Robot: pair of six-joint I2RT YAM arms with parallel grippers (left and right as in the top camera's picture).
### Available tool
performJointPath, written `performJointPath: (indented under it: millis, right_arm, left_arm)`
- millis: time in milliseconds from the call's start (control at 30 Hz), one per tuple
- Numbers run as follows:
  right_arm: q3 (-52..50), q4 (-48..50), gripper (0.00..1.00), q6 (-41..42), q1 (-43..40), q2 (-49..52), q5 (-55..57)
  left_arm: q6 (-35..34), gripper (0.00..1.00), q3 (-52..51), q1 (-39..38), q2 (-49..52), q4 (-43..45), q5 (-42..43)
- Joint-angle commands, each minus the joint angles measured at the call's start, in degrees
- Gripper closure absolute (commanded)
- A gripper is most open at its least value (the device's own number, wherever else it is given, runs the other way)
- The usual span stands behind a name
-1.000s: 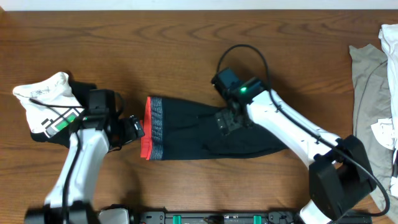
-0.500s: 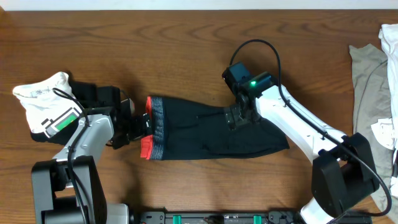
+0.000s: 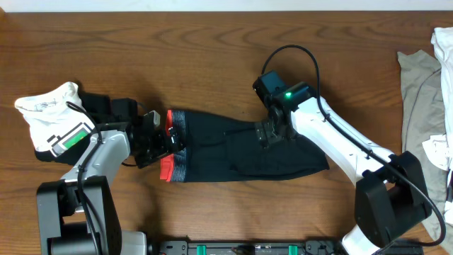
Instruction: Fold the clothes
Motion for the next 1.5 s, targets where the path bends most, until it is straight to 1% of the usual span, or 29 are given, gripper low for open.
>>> performJointPath:
  millis: [0, 267, 300, 367, 433, 600, 667, 767, 833, 900, 967, 1033, 1067, 1133, 1167, 1300, 1467]
  right_arm:
    - [-0.11, -0.20, 0.01, 0.98, -0.35, 0.02, 0.42]
    - [-0.11, -0.33, 0.01, 0.98, -0.31, 0.02, 0.44]
    - [-0.11, -0.37, 0.01, 0.98, -0.31, 0.02, 0.42]
    - [-0.11, -0.35, 0.01, 0.98, -0.31, 0.02, 0.42]
    - [-0.11, -0.33, 0.01, 0.98, -0.31, 0.02, 0.42]
    - [-0.11, -0.68, 0.01, 0.98, -0.31, 0.02, 0.42]
    - [-0.11, -0.76, 0.01, 0.98, -0.31, 0.02, 0.42]
    - [-0.11, -0.74, 0.01, 0.98, -0.20, 0.02, 0.44]
    - [-0.11, -0.76, 0.01, 0.98, -0.22, 0.02, 0.44]
    - [-0.11, -0.79, 0.01, 0.98, -0.20, 0.02, 0.44]
    - [-0.11, -0.76, 0.01, 0.98, -0.20, 0.02, 0.44]
    - [-0.11, -0.76, 0.01, 1.01, -0.20, 0.02, 0.42]
    - [-0.11, -0.76, 0.01, 0.98, -0.20, 0.02, 0.42]
    - [-0.11, -0.74, 0.01, 1.01, -0.20, 0.02, 0.42]
    - [-0.11, -0.74, 0.01, 1.01, -0.20, 0.02, 0.42]
    - [-0.11, -0.79, 0.01, 0.98, -0.20, 0.02, 0.44]
    - [-0.09, -0.61, 0.01, 1.01, -0.28, -0.33, 0.44]
  left_arm:
    - [0.94, 0.02, -2.45, 0.13, 0.83, 1.16, 0.92]
    - [-1.42, 0.01, -7.72, 0.13, 0.85, 6.12, 1.73]
    - [-1.40, 0.10, -8.28, 0.13, 0.85, 6.47, 2.32]
    - [-1.40, 0.23, -9.07, 0.13, 0.85, 7.21, 3.72]
    - [-1.40, 0.32, -9.44, 0.13, 0.85, 8.35, 5.22]
    - [-1.38, 0.42, -9.49, 0.13, 0.85, 9.73, 6.08]
    - [-1.38, 0.47, -9.49, 0.13, 0.85, 10.05, 6.08]
    - [-1.36, 0.63, -9.49, 0.13, 0.83, 10.84, 6.05]
    - [-1.38, 0.70, -9.46, 0.13, 0.83, 11.26, 6.05]
    - [-1.38, 0.75, -9.46, 0.13, 0.83, 11.65, 6.08]
    - [-1.38, 0.76, -9.46, 0.13, 0.83, 11.85, 6.08]
    - [-1.38, 0.81, -9.46, 0.13, 0.83, 11.87, 6.08]
    - [-1.38, 0.87, -9.46, 0.13, 0.83, 11.87, 6.08]
    - [-1.38, 0.92, -9.46, 0.13, 0.83, 11.91, 6.08]
    - [-1.36, 0.94, -9.46, 0.13, 0.81, 12.02, 6.10]
    - [-1.36, 0.94, -9.44, 0.13, 0.09, 12.74, 6.08]
    - [-1.40, 0.94, -8.96, 0.13, -4.02, 12.46, 6.05]
